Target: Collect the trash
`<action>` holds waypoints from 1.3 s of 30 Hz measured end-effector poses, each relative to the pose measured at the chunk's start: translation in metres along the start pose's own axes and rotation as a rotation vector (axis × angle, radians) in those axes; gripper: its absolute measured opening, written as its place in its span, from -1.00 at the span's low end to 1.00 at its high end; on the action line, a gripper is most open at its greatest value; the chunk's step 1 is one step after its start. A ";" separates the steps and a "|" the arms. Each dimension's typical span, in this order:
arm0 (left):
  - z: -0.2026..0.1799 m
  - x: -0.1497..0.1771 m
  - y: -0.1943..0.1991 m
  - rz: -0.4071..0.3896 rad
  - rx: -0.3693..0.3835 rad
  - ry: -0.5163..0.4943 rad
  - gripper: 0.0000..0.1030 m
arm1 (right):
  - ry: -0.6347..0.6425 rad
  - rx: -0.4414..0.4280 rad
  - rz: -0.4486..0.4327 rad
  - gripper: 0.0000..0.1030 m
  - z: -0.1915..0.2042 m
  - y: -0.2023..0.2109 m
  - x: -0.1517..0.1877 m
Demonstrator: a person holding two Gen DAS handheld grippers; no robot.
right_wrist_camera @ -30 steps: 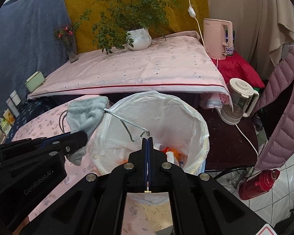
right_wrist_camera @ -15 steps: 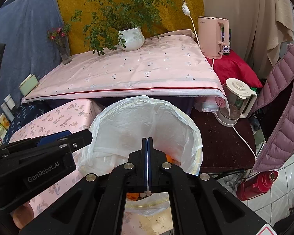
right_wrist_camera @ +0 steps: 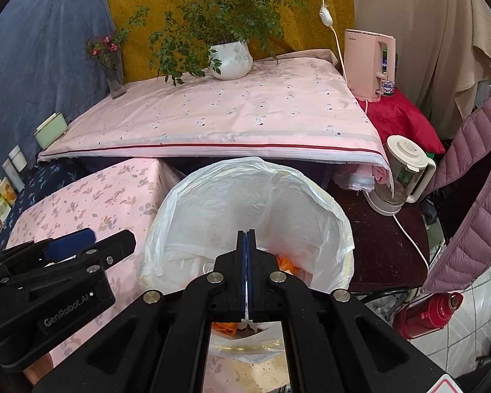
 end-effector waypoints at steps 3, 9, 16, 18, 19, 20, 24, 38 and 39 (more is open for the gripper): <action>0.008 0.005 0.002 -0.001 -0.021 0.008 0.00 | 0.009 0.001 0.003 -0.99 0.004 0.000 0.001; 0.024 0.015 0.009 -0.016 -0.055 0.036 0.21 | 0.012 -0.001 0.018 -0.80 0.010 -0.001 0.002; 0.036 0.028 0.016 -0.020 -0.094 0.038 0.43 | 0.036 0.008 0.008 -0.04 0.019 0.004 0.006; 0.041 0.032 0.020 -0.031 -0.107 0.051 0.54 | 0.047 0.013 0.010 0.15 0.022 0.006 0.008; 0.043 0.034 0.021 -0.034 -0.112 0.053 0.55 | 0.053 0.016 0.009 0.17 0.023 0.007 0.009; 0.045 0.035 0.023 -0.034 -0.116 0.054 0.56 | 0.060 0.019 0.008 0.19 0.024 0.008 0.010; 0.051 0.043 0.027 -0.036 -0.130 0.067 0.60 | 0.100 0.044 0.014 0.41 0.031 0.014 0.018; 0.065 0.066 0.048 -0.056 -0.201 0.096 0.75 | 0.123 0.049 0.025 0.86 0.039 0.036 0.043; 0.066 0.067 0.050 -0.057 -0.208 0.097 0.79 | 0.124 0.057 0.024 0.88 0.039 0.038 0.045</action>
Point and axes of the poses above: each gripper's, at about its wrist camera, not at the fingertips, and y roughly against the way its jaws point, z to its left, x to its underside, the point moved 3 cm from there along -y, roughly the way its jaws point, and after that the axes turned 1 degree about -x, right-handed, at the moved point
